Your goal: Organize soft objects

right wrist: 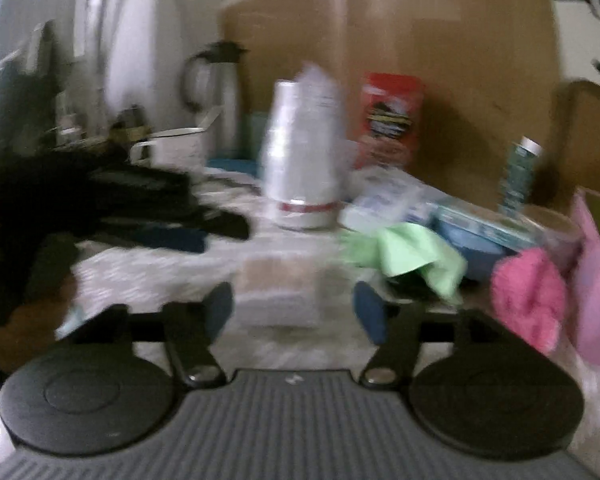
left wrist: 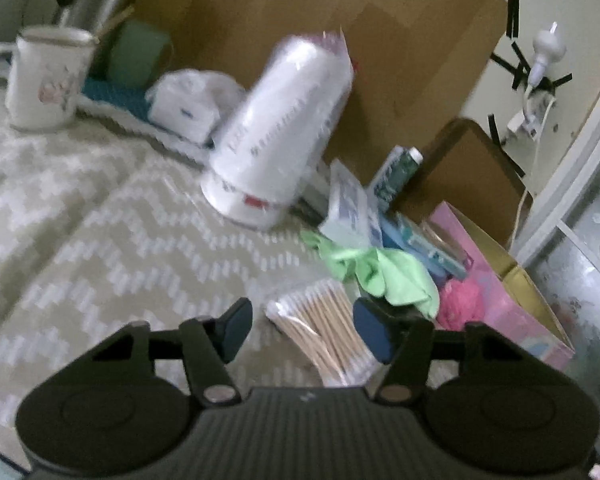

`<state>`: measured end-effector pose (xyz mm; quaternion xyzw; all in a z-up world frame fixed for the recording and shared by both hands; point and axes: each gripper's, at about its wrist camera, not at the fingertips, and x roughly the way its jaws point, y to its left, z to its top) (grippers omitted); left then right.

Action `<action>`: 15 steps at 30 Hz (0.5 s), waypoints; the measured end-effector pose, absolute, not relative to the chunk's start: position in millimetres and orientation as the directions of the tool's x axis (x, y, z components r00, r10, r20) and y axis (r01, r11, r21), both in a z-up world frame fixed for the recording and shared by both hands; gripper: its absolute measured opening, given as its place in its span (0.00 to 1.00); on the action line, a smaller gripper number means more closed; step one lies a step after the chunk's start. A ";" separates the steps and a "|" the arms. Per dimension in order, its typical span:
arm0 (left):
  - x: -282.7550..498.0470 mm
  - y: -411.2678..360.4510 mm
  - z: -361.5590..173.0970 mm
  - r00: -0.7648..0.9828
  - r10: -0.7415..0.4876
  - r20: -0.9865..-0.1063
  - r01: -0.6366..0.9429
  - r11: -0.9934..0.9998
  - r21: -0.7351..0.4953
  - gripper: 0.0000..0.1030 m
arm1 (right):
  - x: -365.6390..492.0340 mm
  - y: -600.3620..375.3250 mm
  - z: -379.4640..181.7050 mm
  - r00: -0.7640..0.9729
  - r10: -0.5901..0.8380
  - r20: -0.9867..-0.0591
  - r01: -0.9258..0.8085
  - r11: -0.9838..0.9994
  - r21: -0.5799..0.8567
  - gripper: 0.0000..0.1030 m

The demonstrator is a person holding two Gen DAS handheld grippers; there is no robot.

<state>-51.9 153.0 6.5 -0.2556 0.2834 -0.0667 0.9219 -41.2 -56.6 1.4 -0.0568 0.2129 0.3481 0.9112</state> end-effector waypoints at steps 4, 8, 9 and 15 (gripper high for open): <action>-39.0 144.7 2.3 0.784 -0.313 -0.537 -0.014 0.855 -0.519 0.40 | -25.0 -47.1 -0.8 0.554 0.645 -0.526 -0.700 0.703 0.125 0.90; -41.4 128.6 1.5 0.757 -0.349 -0.552 0.013 0.853 -0.522 0.32 | -20.8 -31.5 -6.0 0.514 0.655 -0.554 -0.737 0.667 0.106 0.72; -43.6 124.9 3.5 0.759 -0.339 -0.555 0.013 0.861 -0.508 0.32 | -23.4 -28.7 -5.2 0.522 0.651 -0.550 -0.739 0.668 0.089 0.69; -48.1 86.1 28.6 0.755 -0.410 -0.512 0.132 0.860 -0.493 0.29 | -29.1 -69.0 0.1 0.571 0.676 -0.466 -0.681 0.707 0.192 0.55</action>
